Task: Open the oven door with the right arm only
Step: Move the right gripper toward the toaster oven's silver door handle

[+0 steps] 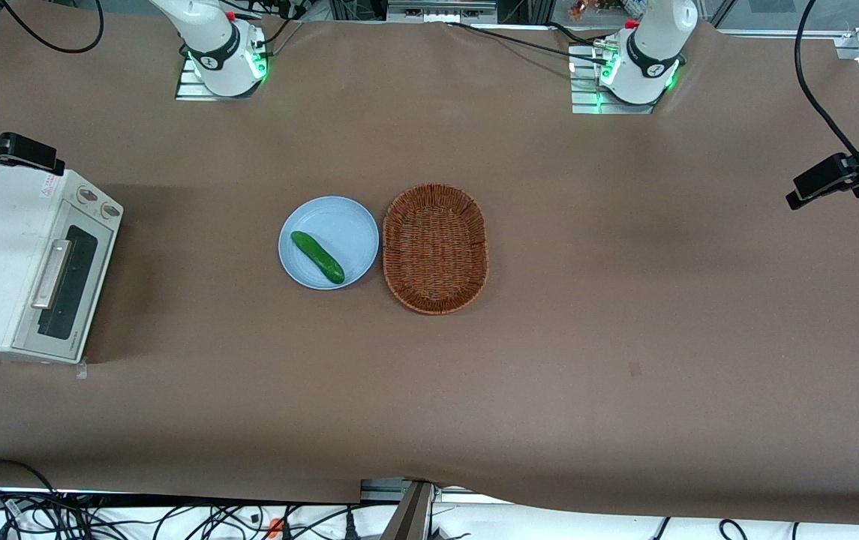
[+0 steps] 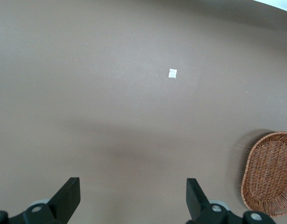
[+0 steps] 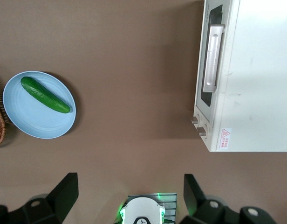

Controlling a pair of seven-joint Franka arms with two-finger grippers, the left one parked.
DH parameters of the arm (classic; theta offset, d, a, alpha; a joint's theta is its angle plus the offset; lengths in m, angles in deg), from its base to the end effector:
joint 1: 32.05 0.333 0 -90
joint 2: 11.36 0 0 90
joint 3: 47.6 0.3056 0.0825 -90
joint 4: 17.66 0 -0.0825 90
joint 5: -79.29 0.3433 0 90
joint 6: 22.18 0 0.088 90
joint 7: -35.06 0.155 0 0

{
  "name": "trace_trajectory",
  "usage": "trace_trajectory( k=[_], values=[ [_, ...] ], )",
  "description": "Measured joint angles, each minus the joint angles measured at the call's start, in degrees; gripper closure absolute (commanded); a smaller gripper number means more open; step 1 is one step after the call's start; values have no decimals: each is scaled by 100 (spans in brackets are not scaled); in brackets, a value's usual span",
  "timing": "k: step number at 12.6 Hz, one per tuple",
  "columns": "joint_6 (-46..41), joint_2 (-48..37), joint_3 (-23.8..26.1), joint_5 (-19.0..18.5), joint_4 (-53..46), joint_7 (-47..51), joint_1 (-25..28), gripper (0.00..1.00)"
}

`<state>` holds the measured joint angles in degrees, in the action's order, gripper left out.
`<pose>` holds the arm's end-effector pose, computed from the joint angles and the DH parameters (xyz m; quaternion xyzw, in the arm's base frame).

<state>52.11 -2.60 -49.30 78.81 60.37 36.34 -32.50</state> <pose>0.5182 -0.0197 0.5537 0.9936 -0.0305 -0.1089 0.0056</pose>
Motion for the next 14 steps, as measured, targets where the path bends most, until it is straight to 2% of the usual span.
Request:
trace_trajectory(
  k=[3, 4, 7, 11, 12, 14],
  values=[
    [-5, 13, 13, 0, 19, 0, 0, 1],
    [-9, 42, 20, 0, 28, 0, 1, 10],
    [-11, 214, 53, 0, 128, -99, 91, 53],
    [35, 698, 77, -3, 356, -744, 301, 96],
    [150, 911, 76, -46, 391, -886, 297, 100],
    [442, 1353, 67, -364, 408, -1236, 281, 100]
  ],
)
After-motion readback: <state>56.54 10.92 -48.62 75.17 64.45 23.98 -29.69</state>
